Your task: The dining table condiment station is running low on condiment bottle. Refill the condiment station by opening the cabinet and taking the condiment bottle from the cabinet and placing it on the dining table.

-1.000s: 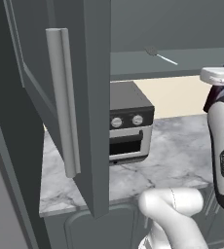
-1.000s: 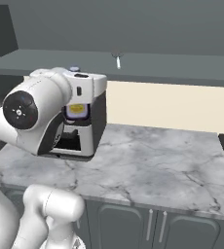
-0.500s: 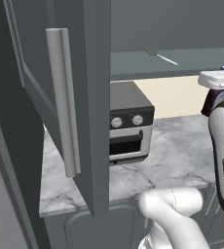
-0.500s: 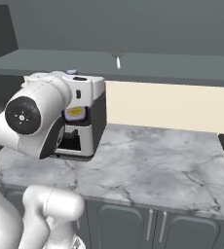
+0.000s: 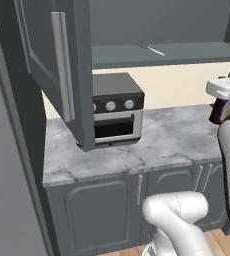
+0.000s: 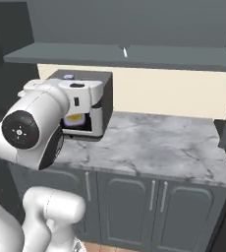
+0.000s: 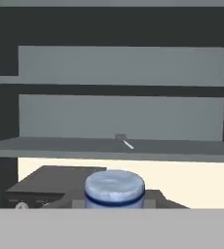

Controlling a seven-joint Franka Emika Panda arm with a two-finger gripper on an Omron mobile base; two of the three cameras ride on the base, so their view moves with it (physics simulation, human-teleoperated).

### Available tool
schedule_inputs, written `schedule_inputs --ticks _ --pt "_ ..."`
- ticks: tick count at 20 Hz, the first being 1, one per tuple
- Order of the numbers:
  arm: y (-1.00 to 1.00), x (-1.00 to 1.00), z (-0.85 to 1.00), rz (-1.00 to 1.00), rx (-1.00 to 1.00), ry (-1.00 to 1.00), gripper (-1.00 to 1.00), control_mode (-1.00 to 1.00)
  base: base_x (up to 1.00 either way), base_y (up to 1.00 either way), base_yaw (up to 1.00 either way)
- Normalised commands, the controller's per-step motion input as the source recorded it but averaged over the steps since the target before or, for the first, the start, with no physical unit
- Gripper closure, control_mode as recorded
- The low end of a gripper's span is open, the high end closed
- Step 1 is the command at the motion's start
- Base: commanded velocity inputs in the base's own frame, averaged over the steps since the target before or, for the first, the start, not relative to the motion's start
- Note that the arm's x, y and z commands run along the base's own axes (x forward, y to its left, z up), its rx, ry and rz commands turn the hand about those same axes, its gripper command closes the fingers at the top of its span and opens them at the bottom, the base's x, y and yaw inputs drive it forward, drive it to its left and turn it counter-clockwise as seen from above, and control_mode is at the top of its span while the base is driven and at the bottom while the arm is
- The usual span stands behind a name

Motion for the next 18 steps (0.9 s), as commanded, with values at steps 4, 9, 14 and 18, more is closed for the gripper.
schedule_inputs --ticks 4,9,14,18 --pt "0.00 0.00 0.00 0.00 0.00 0.00 1.00 1.00 -1.00 0.30 -0.06" --pt "0.00 0.00 0.00 0.00 0.00 0.00 1.00 1.00 -1.00 0.50 -0.10" --pt "0.00 0.00 0.00 0.00 0.00 0.00 1.00 1.00 -0.76 0.42 -0.19" --pt "0.00 0.00 0.00 0.00 0.00 0.00 1.00 1.00 -0.25 0.59 -0.40"
